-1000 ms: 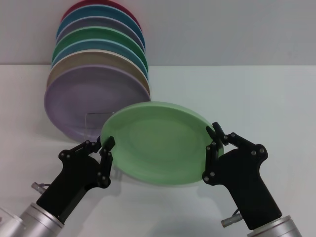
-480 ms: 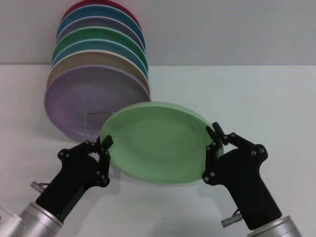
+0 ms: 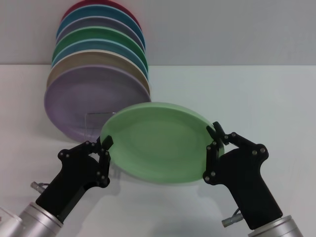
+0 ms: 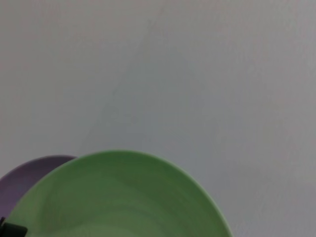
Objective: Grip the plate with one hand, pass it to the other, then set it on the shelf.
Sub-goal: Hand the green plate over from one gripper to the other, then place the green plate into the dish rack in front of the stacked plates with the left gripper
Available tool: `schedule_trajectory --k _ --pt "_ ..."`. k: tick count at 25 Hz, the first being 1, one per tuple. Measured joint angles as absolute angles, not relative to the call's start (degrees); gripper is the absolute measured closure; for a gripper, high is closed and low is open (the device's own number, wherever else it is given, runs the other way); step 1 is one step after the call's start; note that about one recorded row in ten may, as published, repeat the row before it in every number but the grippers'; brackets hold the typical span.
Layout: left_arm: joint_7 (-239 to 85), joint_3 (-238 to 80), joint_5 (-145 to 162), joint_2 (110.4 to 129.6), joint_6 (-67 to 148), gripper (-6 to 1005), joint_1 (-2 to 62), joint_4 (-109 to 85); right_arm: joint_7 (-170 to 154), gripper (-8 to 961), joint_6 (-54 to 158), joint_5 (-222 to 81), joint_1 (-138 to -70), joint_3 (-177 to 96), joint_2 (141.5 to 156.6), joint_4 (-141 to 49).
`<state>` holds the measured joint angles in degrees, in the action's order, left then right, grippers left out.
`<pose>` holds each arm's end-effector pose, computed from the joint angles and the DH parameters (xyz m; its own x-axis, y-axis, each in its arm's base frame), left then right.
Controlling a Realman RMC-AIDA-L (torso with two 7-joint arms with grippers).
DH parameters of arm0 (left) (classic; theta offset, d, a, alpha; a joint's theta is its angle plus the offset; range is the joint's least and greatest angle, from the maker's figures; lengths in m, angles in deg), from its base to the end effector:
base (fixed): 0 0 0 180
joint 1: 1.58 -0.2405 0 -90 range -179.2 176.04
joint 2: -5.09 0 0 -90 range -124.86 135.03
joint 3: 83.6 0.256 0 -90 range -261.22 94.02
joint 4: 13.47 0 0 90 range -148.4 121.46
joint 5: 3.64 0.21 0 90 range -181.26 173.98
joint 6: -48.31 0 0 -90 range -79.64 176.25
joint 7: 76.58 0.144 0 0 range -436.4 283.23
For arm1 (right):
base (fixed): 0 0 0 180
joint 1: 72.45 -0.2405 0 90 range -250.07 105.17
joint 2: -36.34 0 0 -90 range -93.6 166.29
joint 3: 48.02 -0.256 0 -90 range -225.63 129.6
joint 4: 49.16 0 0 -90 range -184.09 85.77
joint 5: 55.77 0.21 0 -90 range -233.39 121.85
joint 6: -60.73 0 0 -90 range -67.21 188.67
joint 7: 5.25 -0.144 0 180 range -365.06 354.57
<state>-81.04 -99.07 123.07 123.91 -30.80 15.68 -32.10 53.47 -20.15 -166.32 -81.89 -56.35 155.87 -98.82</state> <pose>-0.2797 0.2448 -0.0834 0.6832 -0.0870 0.7250 0.5688 -0.5592 -0.6031 0.1983 0.1973 -0.1050 0.8805 0.3486 -0.3213 -0.2578 -0.2167 -0.9416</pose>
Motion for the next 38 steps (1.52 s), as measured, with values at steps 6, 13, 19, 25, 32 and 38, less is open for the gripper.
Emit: schedule_trajectory --k 6,13,19,25,32,38 --pt "-78.82 -99.15 122.99 123.90 -30.81 951 15.39 -32.57 53.00 905 -20.25 -166.48 -82.45 -55.79 155.69 -98.57" --pt "-78.94 -100.63 122.46 123.91 -31.05 956 15.10 -32.68 52.84 740 -21.35 -166.54 -82.53 -54.72 155.54 -98.54" --pt "-79.22 -101.84 122.45 123.82 -33.90 957 14.38 -32.72 52.16 619 -29.65 -166.63 -82.66 -50.19 155.31 -98.47" --pt "-83.79 -105.63 122.47 123.35 -43.84 958 12.49 -32.10 51.86 620 -30.36 -166.08 -83.19 -48.35 155.35 -97.04" --pt "-87.42 -111.96 122.73 123.21 -47.75 946 12.91 -28.91 49.62 620 -28.46 -165.84 -83.72 -49.76 155.70 -94.07" --pt "-86.37 -114.21 122.92 123.30 -48.58 936 15.61 -23.45 47.47 620 -26.65 -165.77 -84.05 -52.20 155.73 -92.64"
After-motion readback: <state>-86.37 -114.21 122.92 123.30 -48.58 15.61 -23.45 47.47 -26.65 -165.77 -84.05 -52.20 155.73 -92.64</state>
